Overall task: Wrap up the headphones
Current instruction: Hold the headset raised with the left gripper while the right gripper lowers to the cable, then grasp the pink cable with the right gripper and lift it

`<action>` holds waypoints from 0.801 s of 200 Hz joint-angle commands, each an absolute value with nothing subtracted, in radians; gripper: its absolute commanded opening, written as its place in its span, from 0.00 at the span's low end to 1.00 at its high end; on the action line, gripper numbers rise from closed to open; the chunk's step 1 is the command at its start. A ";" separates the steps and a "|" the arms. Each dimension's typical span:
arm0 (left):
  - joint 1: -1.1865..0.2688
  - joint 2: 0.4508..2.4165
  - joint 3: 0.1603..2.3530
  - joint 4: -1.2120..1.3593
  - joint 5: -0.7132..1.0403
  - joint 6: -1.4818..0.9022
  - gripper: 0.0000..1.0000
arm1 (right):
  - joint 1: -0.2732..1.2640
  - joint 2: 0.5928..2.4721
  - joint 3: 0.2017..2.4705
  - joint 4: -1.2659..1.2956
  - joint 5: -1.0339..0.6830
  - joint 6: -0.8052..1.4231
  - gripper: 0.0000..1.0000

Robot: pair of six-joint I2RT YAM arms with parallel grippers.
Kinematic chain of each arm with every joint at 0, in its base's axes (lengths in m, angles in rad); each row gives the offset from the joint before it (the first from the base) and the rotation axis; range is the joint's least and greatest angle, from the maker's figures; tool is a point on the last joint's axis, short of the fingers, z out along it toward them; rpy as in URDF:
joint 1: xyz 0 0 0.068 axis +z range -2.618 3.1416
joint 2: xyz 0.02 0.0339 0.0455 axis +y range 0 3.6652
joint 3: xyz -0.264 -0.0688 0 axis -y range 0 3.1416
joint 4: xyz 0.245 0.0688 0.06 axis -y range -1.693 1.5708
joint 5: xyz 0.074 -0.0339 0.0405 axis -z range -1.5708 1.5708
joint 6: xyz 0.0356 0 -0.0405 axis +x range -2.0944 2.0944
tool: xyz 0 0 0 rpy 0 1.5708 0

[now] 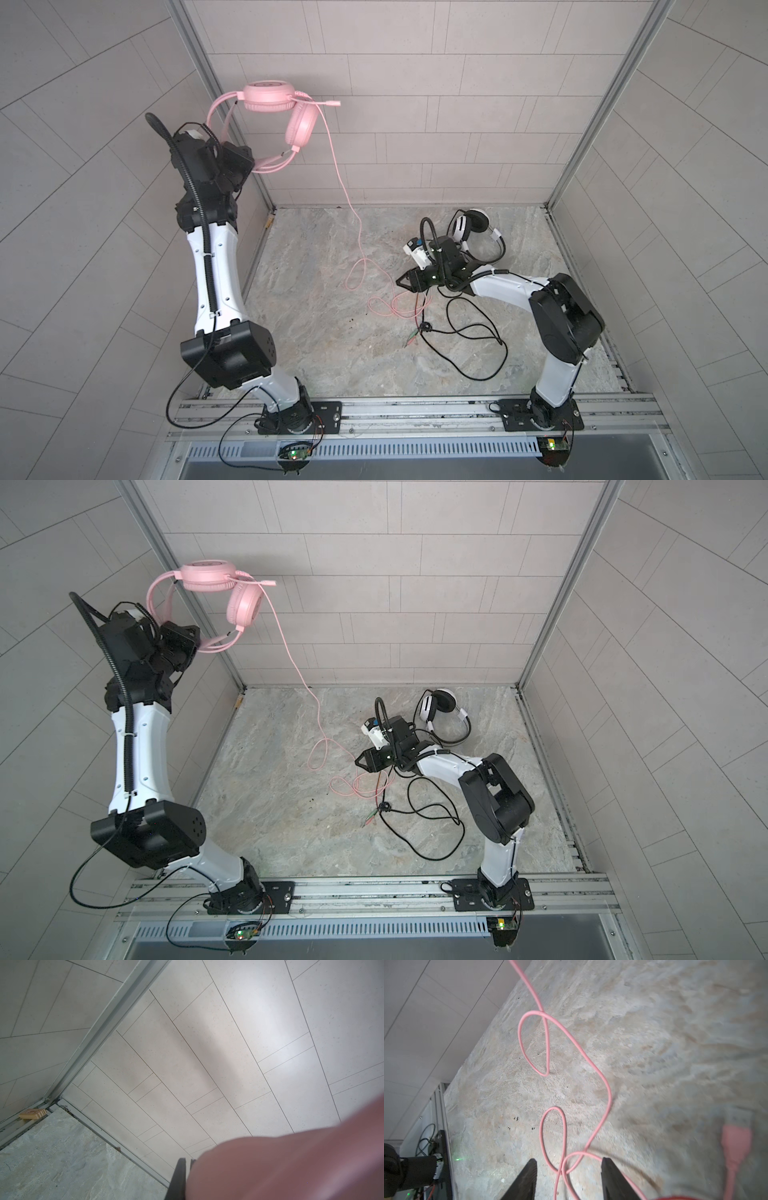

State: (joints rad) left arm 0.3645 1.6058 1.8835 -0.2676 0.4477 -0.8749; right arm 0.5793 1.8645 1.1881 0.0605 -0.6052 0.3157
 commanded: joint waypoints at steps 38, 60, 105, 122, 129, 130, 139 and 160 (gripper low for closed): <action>0.351 1.527 1.838 -0.208 0.506 -0.902 0.00 | 0.592 2.064 1.371 0.163 -0.670 0.262 0.63; 0.351 1.525 1.836 -0.210 0.512 -0.903 0.00 | 0.586 2.158 1.499 0.062 -0.631 0.220 0.63; 0.351 1.525 1.843 -0.224 0.517 -0.895 0.00 | 0.571 2.182 1.571 -0.025 -0.594 0.165 0.60; 0.352 1.529 1.836 -0.224 0.518 -0.894 0.00 | 0.573 2.137 1.535 -0.039 -0.580 0.144 0.59; 0.352 1.531 1.833 -0.225 0.530 -0.895 0.00 | 0.574 2.111 1.507 -0.029 -0.564 0.136 0.58; 0.352 1.532 1.833 -0.225 0.531 -0.894 0.00 | 0.575 2.107 1.504 -0.028 -0.563 0.136 0.58; 0.351 1.530 1.824 -0.224 0.535 -0.893 0.00 | 0.571 2.083 1.481 -0.007 -0.558 0.141 0.59; 0.351 1.525 1.791 -0.210 0.524 -0.895 0.00 | 0.556 2.075 1.484 -0.015 -0.567 0.143 0.59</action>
